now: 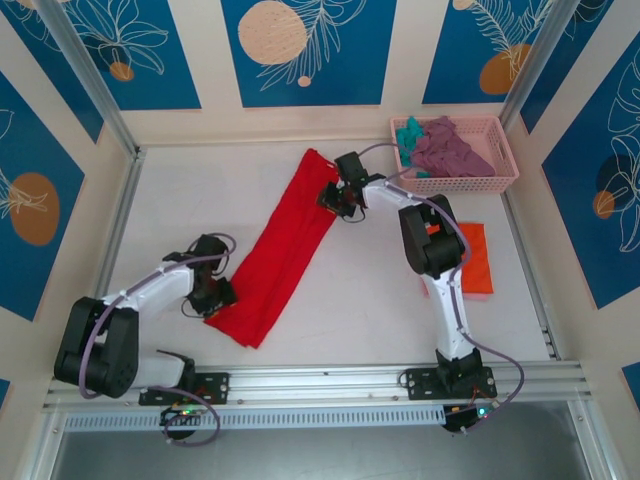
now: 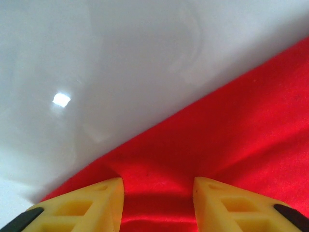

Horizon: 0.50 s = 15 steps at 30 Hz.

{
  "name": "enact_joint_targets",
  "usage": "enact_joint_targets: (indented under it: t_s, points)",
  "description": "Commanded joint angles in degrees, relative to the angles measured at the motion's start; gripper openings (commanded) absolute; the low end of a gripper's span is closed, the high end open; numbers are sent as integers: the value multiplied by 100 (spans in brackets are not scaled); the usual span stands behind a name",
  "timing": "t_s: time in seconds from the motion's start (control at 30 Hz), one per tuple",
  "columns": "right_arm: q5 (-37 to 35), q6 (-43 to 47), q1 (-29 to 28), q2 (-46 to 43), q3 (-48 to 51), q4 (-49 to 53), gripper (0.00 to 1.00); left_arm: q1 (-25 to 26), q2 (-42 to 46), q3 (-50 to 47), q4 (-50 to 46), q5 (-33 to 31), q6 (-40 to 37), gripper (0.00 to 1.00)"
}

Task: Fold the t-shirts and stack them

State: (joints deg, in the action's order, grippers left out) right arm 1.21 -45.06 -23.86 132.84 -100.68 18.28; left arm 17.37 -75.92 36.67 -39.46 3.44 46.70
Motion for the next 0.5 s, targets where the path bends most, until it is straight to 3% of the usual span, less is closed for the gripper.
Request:
enact_joint_targets:
  t_s: [0.0, 0.27, 0.37, 0.47]
  points:
    - [97, 296, 83, 609, -748, 777, 35, 423, 162, -154, -186, 351, 431, 42]
    - [510, 460, 65, 1685, -2680, 1393, 37, 1298, -170, -146, 970, 1259, 1097, 42]
    - [591, 559, 74, 1859, -3054, 1372, 45, 1427, -283, -102, 1341, 1390, 1212, 42]
    - [653, 821, 117, 1738, -3133, 1347, 55, 1398, -157, 76, 1043, 975, 1131, 43]
